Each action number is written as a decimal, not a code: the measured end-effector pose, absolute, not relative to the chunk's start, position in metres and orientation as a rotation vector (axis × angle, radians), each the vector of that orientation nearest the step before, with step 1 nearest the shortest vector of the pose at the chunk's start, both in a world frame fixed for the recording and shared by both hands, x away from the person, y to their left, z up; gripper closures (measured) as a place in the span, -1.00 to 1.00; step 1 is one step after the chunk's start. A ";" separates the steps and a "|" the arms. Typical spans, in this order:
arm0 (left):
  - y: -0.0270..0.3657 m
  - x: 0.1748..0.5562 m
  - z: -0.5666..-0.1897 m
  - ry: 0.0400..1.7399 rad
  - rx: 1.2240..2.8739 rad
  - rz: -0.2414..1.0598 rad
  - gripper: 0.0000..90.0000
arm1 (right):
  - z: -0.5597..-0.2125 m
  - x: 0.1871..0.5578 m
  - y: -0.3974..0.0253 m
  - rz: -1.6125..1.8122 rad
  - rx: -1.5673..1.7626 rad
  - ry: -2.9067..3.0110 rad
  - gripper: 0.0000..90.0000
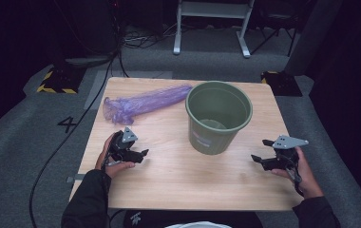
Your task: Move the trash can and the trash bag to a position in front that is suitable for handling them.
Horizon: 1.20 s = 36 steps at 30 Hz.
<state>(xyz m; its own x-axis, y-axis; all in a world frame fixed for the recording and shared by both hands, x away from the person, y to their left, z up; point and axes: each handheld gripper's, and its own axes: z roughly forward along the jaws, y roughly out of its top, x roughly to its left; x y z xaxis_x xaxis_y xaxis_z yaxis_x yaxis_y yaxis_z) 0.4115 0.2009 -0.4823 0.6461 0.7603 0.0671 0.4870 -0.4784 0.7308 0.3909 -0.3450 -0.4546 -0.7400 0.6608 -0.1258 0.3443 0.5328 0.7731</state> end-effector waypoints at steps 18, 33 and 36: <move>0.210 0.438 -0.468 0.997 2.105 0.587 -0.59 | -0.496 0.397 -0.367 1.067 0.937 2.399 -0.54; 0.207 0.467 -0.452 1.042 2.061 0.691 -0.58 | -0.502 0.398 -0.364 1.064 0.941 2.403 -0.57; 0.211 0.475 -0.452 1.092 2.059 0.666 -0.59 | -0.502 0.399 -0.364 1.064 0.943 2.405 -0.58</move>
<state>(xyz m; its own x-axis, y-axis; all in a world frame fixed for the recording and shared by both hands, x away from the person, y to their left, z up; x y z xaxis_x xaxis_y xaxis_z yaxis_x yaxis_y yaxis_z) 0.4750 0.2113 -0.4521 0.5118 0.8516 0.1130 0.4906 -0.3977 0.7754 0.3995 -0.3637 -0.5024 -0.7193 0.6933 -0.0437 0.4340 0.4976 0.7510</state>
